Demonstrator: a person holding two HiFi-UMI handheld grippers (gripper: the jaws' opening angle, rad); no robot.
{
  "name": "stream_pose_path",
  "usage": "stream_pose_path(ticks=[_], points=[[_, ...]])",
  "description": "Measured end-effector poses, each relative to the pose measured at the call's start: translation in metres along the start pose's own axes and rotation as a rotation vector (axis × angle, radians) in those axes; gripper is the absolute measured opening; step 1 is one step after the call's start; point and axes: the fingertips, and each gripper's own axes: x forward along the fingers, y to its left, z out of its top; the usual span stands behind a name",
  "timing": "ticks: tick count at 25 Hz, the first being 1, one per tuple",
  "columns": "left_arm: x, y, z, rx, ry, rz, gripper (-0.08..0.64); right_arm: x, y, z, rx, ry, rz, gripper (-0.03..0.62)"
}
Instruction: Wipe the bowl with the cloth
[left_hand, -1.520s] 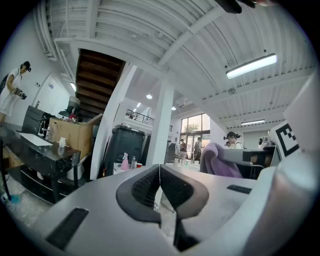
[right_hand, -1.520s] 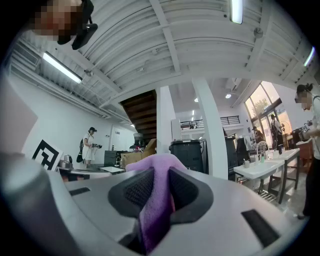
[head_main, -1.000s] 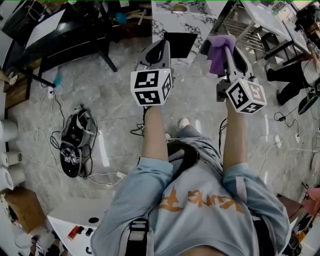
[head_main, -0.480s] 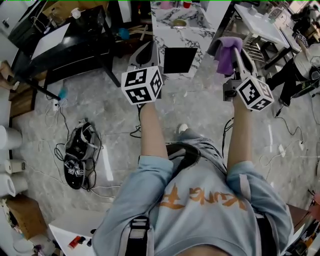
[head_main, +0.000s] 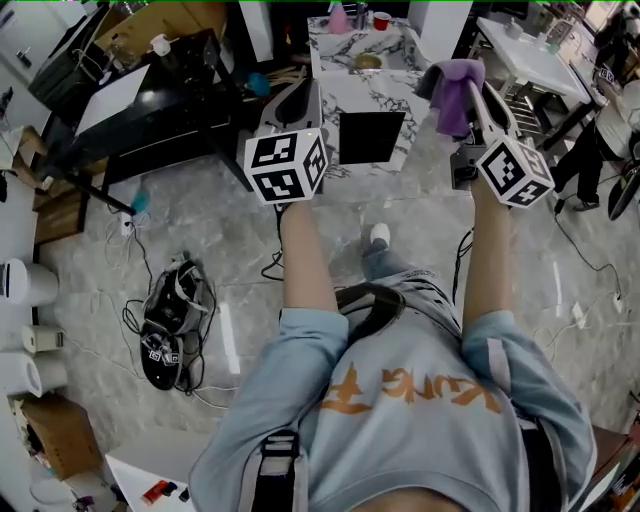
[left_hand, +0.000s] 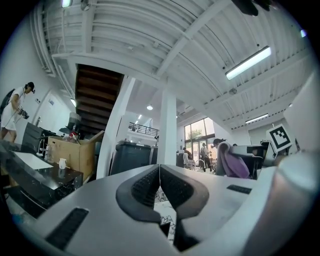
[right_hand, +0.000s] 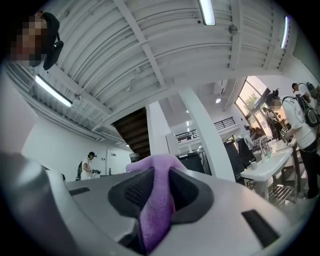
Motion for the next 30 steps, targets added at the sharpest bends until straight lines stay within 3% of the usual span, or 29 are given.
stream_pose_path(ticks=[6,10,14,19,24,30], points=[[0.048,0.012,-0.009,0.043,0.022,0.019,0.023,0.051,-0.044,-0.018,0.092,-0.012,-0.001,0.104],[0.093,0.02,-0.031,0.05,0.059,0.018,0.023,0.1,-0.072,-0.044,0.097,0.022,0.005,0.104],[0.151,0.016,-0.059,0.073,0.115,-0.041,0.023,0.147,-0.119,-0.063,0.098,0.055,-0.026,0.104],[0.225,0.029,-0.093,0.024,0.191,-0.013,0.023,0.197,-0.186,-0.087,0.094,0.122,-0.071,0.104],[0.311,0.012,-0.135,0.019,0.274,-0.068,0.023,0.253,-0.247,-0.112,0.058,0.186,-0.083,0.104],[0.389,0.013,-0.158,0.06,0.368,-0.073,0.023,0.309,-0.308,-0.137,0.12,0.22,-0.089,0.104]])
